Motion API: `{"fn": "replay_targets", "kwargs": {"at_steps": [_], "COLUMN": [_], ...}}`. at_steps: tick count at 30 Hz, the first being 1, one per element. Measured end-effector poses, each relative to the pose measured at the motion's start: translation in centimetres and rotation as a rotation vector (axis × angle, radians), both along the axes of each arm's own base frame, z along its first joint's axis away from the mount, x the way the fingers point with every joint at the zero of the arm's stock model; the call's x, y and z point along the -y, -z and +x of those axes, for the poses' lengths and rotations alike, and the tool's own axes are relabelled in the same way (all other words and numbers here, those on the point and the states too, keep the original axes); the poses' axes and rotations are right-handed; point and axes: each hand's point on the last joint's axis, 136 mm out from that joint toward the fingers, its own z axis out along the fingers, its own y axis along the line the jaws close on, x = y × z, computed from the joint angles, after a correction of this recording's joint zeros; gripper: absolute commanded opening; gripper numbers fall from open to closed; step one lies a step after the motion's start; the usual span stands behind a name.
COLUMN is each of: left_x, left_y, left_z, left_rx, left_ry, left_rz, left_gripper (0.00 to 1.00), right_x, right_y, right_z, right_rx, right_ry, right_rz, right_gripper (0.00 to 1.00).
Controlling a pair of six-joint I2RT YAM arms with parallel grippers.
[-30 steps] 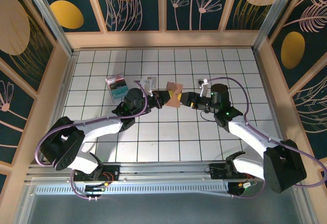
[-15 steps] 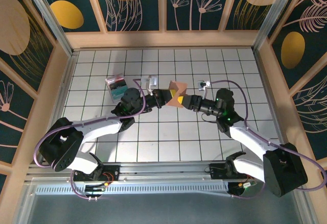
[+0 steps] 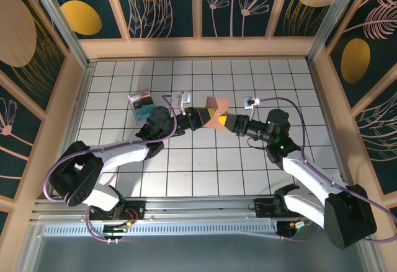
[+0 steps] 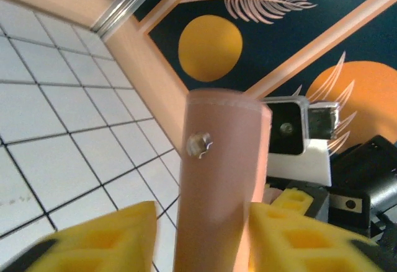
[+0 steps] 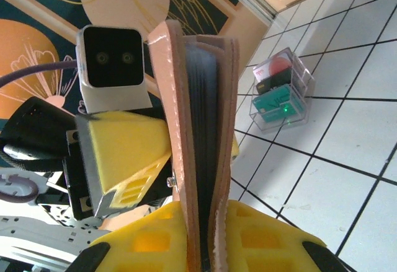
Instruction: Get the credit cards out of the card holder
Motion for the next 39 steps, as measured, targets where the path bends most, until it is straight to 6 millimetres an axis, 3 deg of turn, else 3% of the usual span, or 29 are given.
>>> {"fn": "replay_targets", "kwargs": {"at_steps": [12, 15, 19, 22, 25, 39], "left_x": [-0.6, -0.4, -0.3, -0.4, -0.4, -0.6], "left_y": [2.1, 2.4, 2.5, 1.9, 0.7, -3.0], "left_z": [-0.8, -1.0, -1.0, -1.0, -1.3, -3.2], "left_rx": [-0.035, -0.042, -0.041, -0.037, -0.021, 0.049], "left_ry": [0.01, 0.024, 0.032, 0.031, 0.045, 0.111], "left_rz": [0.066, 0.071, 0.069, 0.037, -0.013, -0.097], "left_gripper": [0.45, 0.36, 0.14, 0.05, 0.0, 0.0], "right_x": [0.5, 0.5, 0.4, 0.5, 0.7, 3.2], "right_y": [0.8, 0.8, 1.1, 0.8, -0.3, -4.8], "right_z": [0.5, 0.6, 0.8, 1.1, 1.1, -0.2], "right_rx": [-0.032, -0.037, -0.054, -0.054, -0.028, 0.127], "right_ry": [0.054, 0.054, 0.051, 0.054, 0.042, 0.026], "right_rz": [-0.033, -0.032, -0.029, -0.012, 0.02, 0.185], "right_gripper": [0.0, 0.0, 0.03, 0.19, 0.25, 0.31]}}
